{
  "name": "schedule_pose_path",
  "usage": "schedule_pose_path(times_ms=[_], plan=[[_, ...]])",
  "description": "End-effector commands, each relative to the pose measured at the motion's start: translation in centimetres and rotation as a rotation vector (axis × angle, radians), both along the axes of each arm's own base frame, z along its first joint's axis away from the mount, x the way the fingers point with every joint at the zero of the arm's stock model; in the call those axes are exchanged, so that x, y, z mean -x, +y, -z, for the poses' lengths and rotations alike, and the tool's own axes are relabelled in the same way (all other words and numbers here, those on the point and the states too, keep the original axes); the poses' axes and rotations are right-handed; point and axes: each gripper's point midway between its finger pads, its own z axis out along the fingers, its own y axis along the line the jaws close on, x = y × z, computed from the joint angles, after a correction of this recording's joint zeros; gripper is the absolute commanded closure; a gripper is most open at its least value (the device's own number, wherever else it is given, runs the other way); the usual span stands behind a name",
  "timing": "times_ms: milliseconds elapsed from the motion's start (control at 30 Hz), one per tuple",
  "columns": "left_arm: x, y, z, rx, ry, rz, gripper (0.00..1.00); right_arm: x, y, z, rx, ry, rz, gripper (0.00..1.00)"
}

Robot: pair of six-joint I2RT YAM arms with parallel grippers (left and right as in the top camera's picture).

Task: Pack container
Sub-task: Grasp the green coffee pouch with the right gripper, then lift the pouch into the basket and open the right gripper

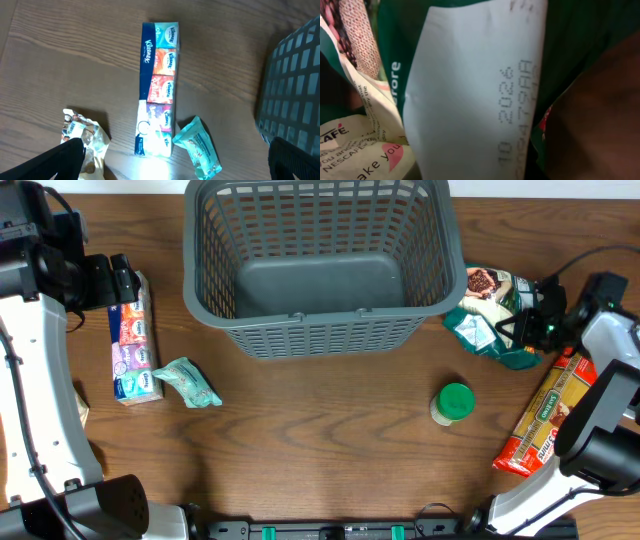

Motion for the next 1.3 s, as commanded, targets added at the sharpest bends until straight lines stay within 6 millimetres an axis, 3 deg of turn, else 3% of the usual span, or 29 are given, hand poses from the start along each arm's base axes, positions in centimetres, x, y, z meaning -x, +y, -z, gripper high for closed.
schedule_pose_path(times_ms=[0,133,267,400,467,533,600,767,867,1033,1267], plan=[[0.1,0.0,0.1,-0.007,0.007,0.015,0.01,-2.3,-0.7,-7.8,0.072,-0.107,0.099,0.98],[0.1,0.0,0.1,-0.007,0.009,0.015,0.02,-2.8,-1.1,-16.2,0.212,-0.224,0.138,0.99],[0.2,0.0,0.1,-0.006,0.012,0.015,0.01,-2.0,-1.2,-25.5,0.337,-0.369,0.291,0.99],[0.3,-0.1,0.1,-0.005,0.015,0.015,0.01,-0.7,1.4,-33.1,0.434,-0.541,0.294,0.98],[0.4,-0.1,0.2,-0.003,0.022,0.015,0.01,0.2,2.7,-35.9,0.482,-0.606,0.303,0.98],[0.5,-0.1,0.3,-0.002,0.026,0.015,0.01,0.8,4.6,-38.0,0.523,-0.667,0.267,0.98],[0.5,-0.2,0.2,-0.001,0.026,0.017,0.01,0.8,8.1,-39.3,0.557,-0.732,0.105,0.98],[0.3,-1.0,0.2,0.000,0.024,0.040,0.01,2.0,20.8,-38.2,0.576,-0.860,-0.557,0.99],[0.2,-1.6,0.2,0.000,0.023,0.056,0.01,3.2,26.7,-36.9,0.567,-0.922,-0.848,0.99],[0.1,-2.0,0.2,0.000,0.024,0.068,0.01,2.6,30.6,-33.6,0.589,-0.897,-1.037,0.99],[0.3,-2.1,0.2,0.001,0.030,0.068,0.01,1.7,33.3,-24.5,0.555,-0.669,-1.271,0.99]])
